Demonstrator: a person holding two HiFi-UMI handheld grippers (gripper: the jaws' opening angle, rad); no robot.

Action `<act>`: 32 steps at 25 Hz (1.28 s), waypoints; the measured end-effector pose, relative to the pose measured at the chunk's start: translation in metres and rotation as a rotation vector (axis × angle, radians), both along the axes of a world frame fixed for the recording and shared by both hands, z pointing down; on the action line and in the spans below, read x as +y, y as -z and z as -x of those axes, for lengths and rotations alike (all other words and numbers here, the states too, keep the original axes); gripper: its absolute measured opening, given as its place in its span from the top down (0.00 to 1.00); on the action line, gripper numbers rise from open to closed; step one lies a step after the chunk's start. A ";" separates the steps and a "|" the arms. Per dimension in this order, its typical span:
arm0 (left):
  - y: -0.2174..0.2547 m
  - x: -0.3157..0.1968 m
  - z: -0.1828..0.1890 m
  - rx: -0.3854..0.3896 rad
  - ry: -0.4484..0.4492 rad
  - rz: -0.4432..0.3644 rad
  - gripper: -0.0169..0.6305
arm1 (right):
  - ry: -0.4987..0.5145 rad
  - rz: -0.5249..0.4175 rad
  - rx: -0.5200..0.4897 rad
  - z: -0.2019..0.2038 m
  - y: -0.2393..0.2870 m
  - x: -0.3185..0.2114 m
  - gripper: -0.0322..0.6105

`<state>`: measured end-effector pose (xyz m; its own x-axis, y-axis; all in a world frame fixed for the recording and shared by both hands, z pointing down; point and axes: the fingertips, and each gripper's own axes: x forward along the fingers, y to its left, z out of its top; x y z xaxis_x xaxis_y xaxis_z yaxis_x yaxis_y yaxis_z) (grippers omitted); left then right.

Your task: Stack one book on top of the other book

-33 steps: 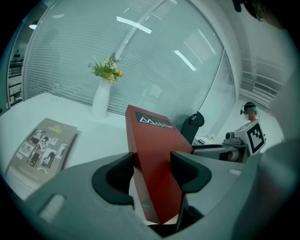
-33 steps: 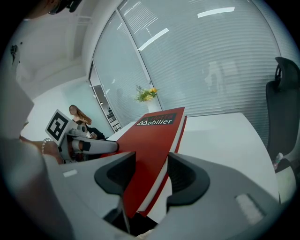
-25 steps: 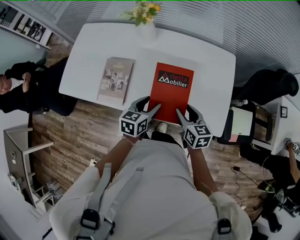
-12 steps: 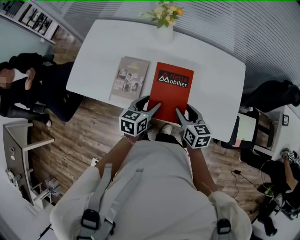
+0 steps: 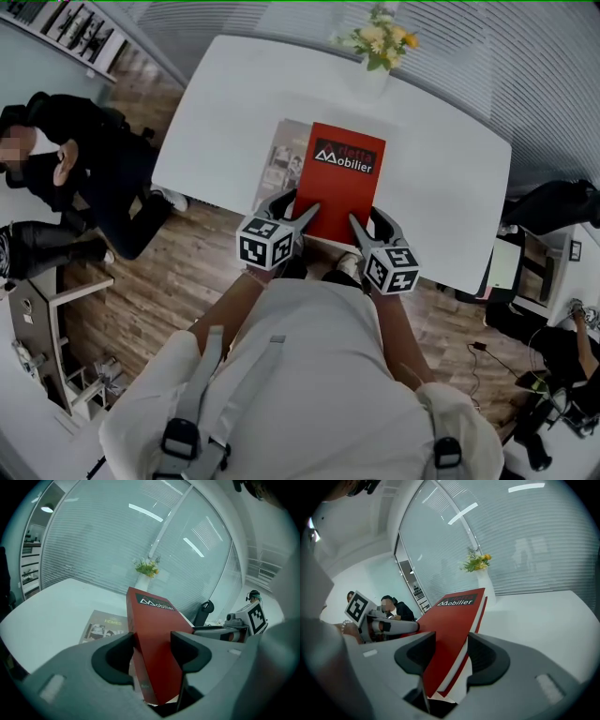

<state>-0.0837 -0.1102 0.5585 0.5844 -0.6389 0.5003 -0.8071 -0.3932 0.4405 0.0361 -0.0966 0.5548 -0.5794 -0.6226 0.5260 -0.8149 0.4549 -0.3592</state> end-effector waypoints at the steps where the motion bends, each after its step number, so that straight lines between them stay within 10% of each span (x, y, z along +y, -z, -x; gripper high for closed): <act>1: -0.001 -0.003 0.009 -0.001 0.000 0.000 0.59 | 0.000 0.001 0.000 0.009 -0.001 -0.003 0.63; 8: -0.010 -0.013 0.081 0.005 -0.016 0.003 0.59 | -0.013 0.005 0.012 0.081 -0.009 -0.012 0.63; 32: -0.077 -0.029 0.110 -0.042 -0.061 0.091 0.58 | -0.041 0.137 0.030 0.111 -0.079 -0.025 0.63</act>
<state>-0.1934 -0.1395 0.6354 0.5977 -0.5541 0.5794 -0.8016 -0.4021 0.4424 -0.0746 -0.1219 0.6338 -0.5381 -0.5664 0.6242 -0.8428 0.3695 -0.3913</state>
